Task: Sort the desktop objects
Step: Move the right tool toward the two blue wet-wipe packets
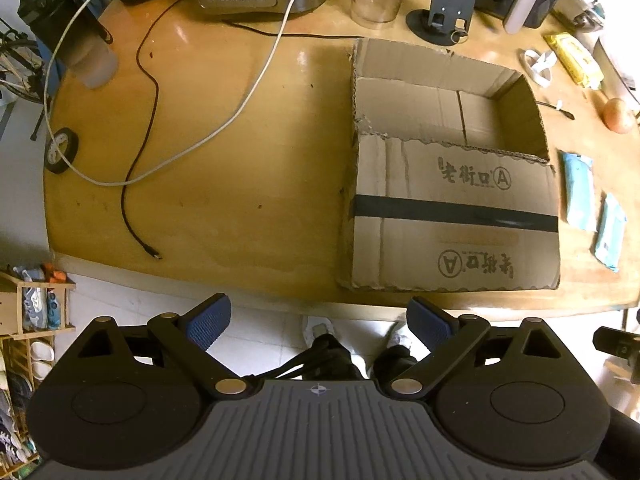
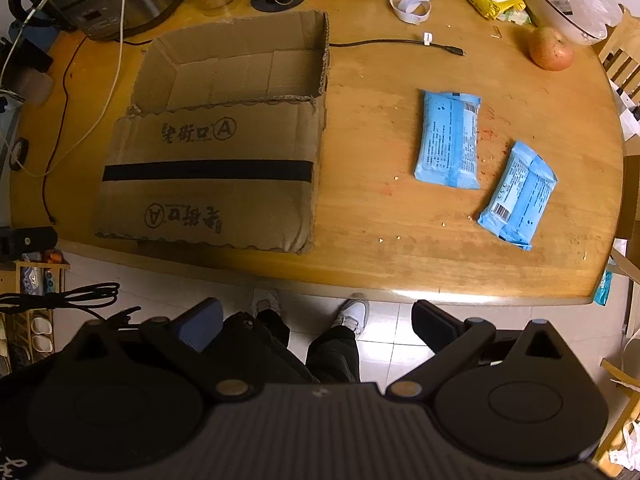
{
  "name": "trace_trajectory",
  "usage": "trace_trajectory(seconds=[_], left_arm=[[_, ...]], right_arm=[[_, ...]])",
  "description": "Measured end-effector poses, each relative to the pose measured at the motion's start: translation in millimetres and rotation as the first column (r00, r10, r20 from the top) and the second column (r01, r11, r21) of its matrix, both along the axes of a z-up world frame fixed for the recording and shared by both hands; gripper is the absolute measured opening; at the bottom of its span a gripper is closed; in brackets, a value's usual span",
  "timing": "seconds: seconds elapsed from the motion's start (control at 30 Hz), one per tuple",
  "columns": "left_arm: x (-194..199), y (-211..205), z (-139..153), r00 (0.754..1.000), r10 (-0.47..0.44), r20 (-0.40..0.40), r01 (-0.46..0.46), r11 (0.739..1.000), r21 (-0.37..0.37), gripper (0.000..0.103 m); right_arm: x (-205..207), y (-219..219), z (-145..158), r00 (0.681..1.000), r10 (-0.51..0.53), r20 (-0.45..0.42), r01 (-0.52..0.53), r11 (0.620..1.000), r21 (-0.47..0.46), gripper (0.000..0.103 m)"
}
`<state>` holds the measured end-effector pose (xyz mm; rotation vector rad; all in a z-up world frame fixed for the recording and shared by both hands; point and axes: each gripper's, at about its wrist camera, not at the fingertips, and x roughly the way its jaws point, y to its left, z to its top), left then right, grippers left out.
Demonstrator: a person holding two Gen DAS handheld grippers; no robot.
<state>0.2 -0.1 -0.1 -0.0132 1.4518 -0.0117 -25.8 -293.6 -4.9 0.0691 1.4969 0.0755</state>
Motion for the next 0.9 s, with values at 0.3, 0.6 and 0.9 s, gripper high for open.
trace_trajectory(seconds=[0.3, 0.6, 0.9], left_arm=[[1, -1, 2, 1.000, -0.005, 0.029, 0.005, 1.000, 0.008, 0.097], [3, -15, -1, 1.000, -0.003, 0.016, 0.003, 1.000, 0.022, 0.097], [-1, -21, -2, 1.000, -0.006, 0.023, 0.005, 1.000, 0.026, 0.097]], right_arm=[[2, -2, 4, 1.000, -0.009, 0.017, 0.009, 1.000, -0.006, 0.103], [-2, -7, 5, 0.999, -0.007, 0.044, 0.007, 1.000, -0.002, 0.103], [-5, -19, 4, 0.998, -0.045, 0.047, 0.045, 0.999, 0.003, 0.103]])
